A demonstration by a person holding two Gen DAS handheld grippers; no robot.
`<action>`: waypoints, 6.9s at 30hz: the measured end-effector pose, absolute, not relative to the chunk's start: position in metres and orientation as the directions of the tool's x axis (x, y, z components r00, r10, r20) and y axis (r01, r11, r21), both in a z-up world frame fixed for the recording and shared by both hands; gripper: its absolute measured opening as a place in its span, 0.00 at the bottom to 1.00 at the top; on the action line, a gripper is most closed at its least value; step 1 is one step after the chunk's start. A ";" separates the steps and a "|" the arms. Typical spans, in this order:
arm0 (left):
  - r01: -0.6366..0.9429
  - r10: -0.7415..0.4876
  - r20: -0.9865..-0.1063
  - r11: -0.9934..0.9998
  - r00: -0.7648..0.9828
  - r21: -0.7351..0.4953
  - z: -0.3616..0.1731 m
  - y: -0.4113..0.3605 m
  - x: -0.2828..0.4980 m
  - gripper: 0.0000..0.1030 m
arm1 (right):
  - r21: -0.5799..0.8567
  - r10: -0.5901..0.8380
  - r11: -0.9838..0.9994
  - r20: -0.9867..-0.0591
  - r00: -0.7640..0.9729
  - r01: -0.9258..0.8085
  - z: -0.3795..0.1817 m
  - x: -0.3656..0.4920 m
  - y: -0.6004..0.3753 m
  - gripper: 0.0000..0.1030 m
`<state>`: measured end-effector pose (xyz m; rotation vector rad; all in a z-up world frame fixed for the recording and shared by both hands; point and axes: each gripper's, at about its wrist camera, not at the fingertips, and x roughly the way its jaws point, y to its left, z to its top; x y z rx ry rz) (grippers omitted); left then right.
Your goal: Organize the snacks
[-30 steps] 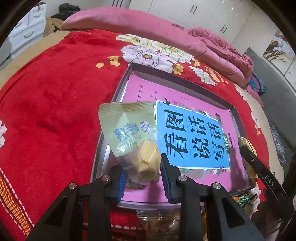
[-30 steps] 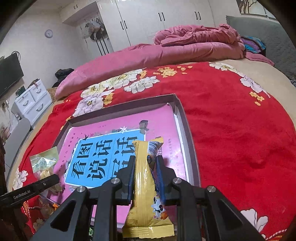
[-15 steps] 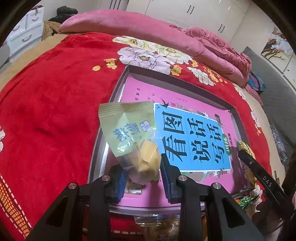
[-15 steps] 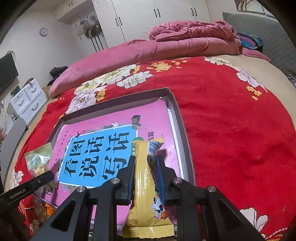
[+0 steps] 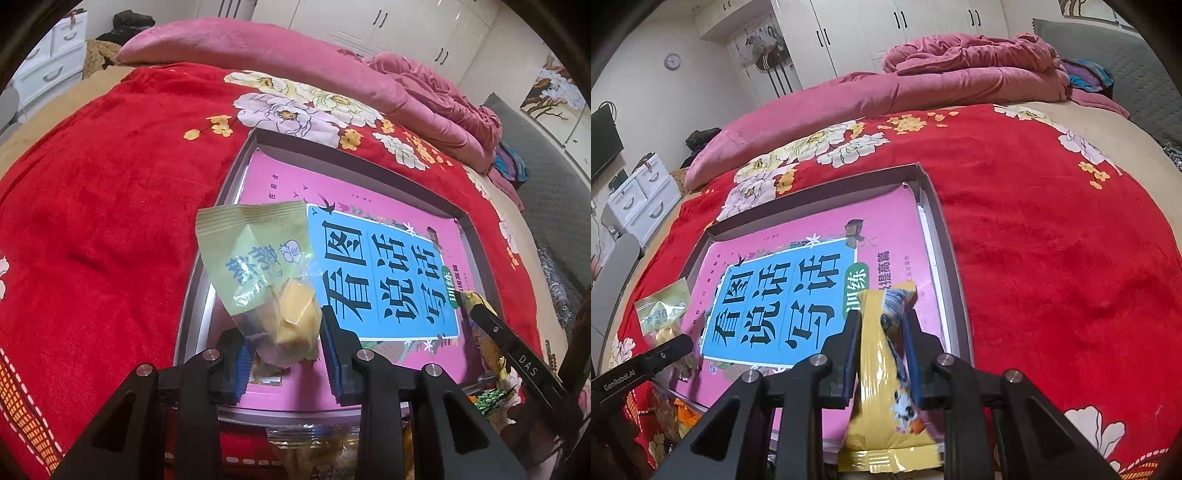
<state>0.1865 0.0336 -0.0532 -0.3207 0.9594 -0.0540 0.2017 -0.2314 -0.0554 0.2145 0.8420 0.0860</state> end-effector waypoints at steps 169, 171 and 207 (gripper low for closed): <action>-0.163 -0.240 -0.906 0.936 0.348 -0.311 -0.069 0.019 0.084 0.65 | -0.181 0.066 0.948 -0.692 0.718 -0.262 -0.047 0.106 -0.144 0.47; -0.163 -0.235 -0.907 0.938 0.349 -0.305 -0.069 0.018 0.084 0.57 | -0.183 0.075 0.944 -0.689 0.721 -0.273 -0.047 0.105 -0.143 0.42; -0.111 -0.269 -0.831 0.924 0.487 -0.365 -0.026 0.038 0.063 0.35 | 0.226 0.257 0.961 -0.540 0.802 -0.156 -0.005 0.083 -0.221 0.41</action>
